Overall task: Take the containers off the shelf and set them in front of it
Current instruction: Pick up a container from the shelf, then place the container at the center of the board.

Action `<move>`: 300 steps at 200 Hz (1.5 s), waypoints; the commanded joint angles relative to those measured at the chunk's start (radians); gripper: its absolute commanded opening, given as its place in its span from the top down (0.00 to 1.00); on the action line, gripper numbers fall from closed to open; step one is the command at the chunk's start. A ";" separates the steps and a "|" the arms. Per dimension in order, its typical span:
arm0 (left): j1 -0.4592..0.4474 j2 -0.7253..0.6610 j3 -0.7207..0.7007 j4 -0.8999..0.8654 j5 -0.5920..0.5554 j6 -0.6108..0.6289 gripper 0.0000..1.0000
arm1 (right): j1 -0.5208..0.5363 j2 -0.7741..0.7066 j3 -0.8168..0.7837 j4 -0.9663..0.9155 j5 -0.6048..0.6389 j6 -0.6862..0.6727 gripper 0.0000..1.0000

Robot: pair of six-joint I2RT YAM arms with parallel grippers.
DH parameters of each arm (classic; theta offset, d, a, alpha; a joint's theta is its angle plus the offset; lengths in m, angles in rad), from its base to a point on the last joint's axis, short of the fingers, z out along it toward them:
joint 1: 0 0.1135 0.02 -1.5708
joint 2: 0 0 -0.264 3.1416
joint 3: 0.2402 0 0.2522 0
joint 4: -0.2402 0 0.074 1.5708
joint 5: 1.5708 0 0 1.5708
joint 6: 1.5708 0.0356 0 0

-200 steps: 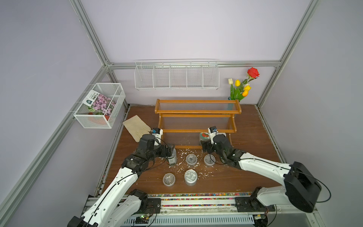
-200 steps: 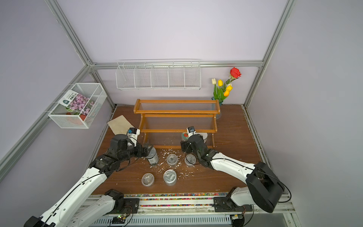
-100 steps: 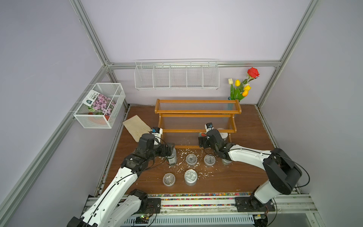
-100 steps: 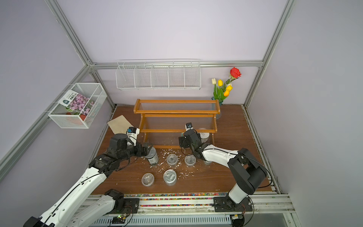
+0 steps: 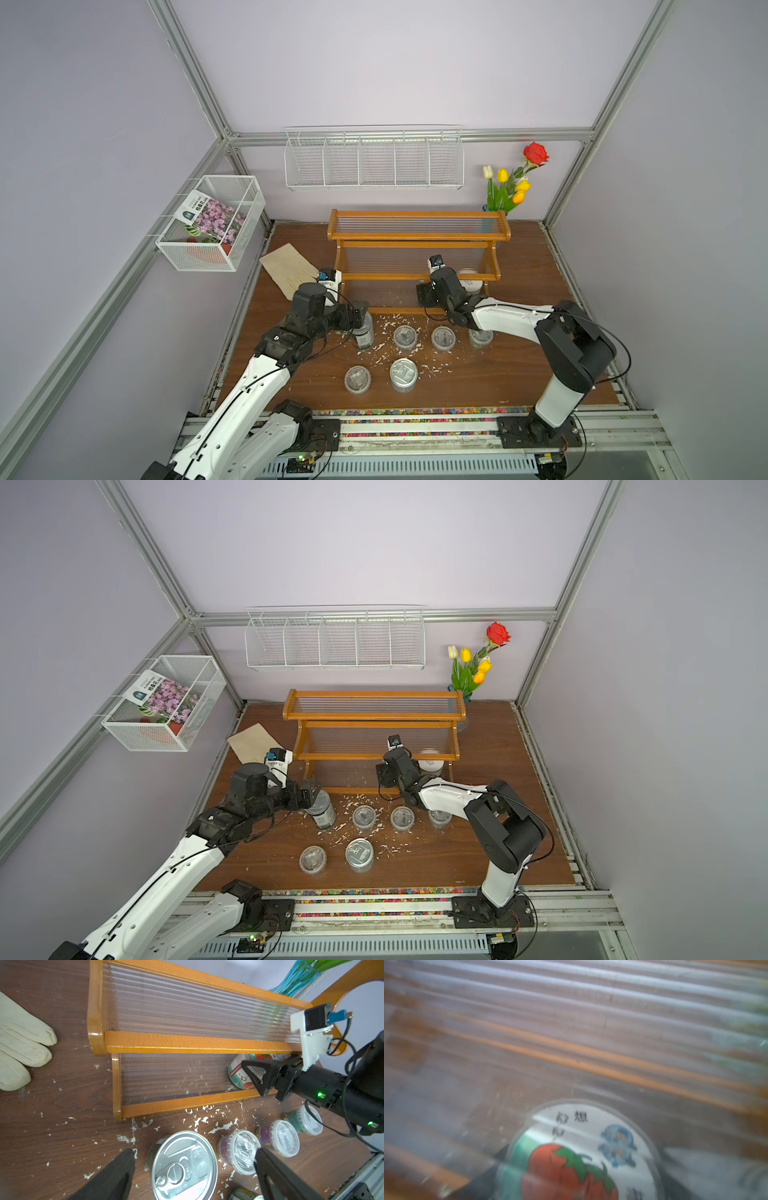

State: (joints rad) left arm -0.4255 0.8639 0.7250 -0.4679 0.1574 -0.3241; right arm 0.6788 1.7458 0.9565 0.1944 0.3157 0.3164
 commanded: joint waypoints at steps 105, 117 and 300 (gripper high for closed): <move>0.005 0.026 -0.014 0.094 0.073 -0.020 0.07 | 0.058 -0.447 -0.240 -0.071 -0.237 -0.029 0.38; 0.005 0.028 -0.014 0.097 0.075 -0.018 0.07 | 0.072 -0.499 -0.249 -0.109 -0.257 -0.038 0.38; -0.021 0.126 0.023 0.167 0.126 -0.030 0.08 | 0.624 -0.976 -0.691 -0.227 0.178 0.035 0.38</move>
State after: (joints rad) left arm -0.4335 0.9783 0.7128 -0.3252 0.2703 -0.3458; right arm 1.2984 0.7441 0.2955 -0.2489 0.4282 0.3443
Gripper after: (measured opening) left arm 0.920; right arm 0.879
